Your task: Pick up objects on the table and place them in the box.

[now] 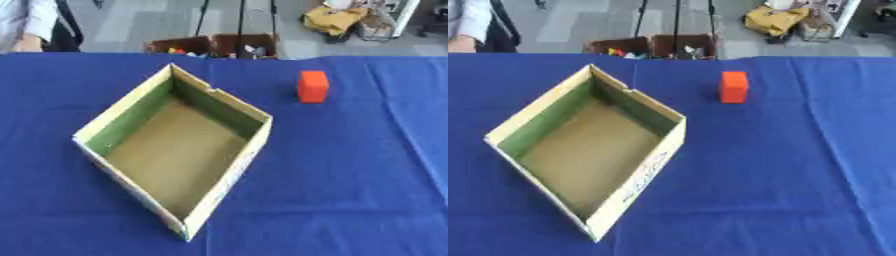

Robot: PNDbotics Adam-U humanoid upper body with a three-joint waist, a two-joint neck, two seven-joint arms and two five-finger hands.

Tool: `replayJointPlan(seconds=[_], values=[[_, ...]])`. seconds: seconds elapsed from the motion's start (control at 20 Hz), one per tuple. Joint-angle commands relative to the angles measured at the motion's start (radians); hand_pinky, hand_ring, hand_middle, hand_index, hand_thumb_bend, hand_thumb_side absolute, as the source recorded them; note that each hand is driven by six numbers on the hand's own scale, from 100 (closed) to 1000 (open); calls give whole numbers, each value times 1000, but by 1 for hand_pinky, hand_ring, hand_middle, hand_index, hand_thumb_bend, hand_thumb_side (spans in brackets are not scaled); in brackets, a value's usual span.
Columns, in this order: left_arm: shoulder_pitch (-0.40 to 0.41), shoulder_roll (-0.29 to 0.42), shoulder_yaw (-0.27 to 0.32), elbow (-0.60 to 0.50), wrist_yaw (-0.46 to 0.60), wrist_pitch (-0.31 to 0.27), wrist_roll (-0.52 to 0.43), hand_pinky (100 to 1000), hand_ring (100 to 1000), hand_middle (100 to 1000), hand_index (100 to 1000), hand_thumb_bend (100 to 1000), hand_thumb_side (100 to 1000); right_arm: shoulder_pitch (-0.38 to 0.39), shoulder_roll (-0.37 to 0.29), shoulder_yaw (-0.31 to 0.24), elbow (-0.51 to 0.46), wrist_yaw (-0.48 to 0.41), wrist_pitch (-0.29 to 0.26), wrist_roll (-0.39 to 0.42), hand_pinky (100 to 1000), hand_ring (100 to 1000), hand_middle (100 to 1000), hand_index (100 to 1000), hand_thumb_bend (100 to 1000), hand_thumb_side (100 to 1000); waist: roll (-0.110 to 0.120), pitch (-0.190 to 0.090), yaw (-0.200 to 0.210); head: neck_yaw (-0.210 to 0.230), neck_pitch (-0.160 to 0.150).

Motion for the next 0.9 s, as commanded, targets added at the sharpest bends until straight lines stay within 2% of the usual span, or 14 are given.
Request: replayJointPlan(seconds=[0.05, 0.1, 0.15, 0.3, 0.6, 0.9], values=[[-10, 20, -3, -19, 6, -1, -10, 554, 719, 832, 916, 100, 903, -51, -27, 17, 91, 49, -31, 60, 840, 841, 829, 904, 313, 851, -18, -32, 5, -17, -15], [-11, 20, -3, -19, 7, -1, -12, 554, 719, 832, 916, 100, 903, -66, -21, 22, 119, 68, -39, 77, 843, 845, 833, 906, 325, 771, -19, -30, 8, -22, -17], [-12, 19, -4, -19, 8, -1, -14, 554, 719, 832, 916, 100, 903, -79, -14, 28, 144, 89, -47, 93, 844, 847, 835, 907, 317, 850, -19, -29, 11, -27, -19], [-15, 17, -5, -19, 8, -1, -19, 554, 719, 833, 916, 100, 904, -102, 5, 40, 196, 148, -71, 125, 841, 849, 849, 922, 317, 853, -21, -23, 16, -35, -26], [-22, 11, -7, -19, 10, 1, -25, 554, 719, 833, 916, 100, 903, -116, 33, 64, 240, 269, -102, 149, 843, 858, 857, 927, 351, 841, -19, -15, 24, -43, -34], [-23, 7, -9, -19, 11, 4, -29, 554, 719, 834, 916, 100, 904, -144, 67, 84, 294, 337, -122, 182, 853, 876, 879, 937, 371, 817, -20, -13, 29, -53, -38]])
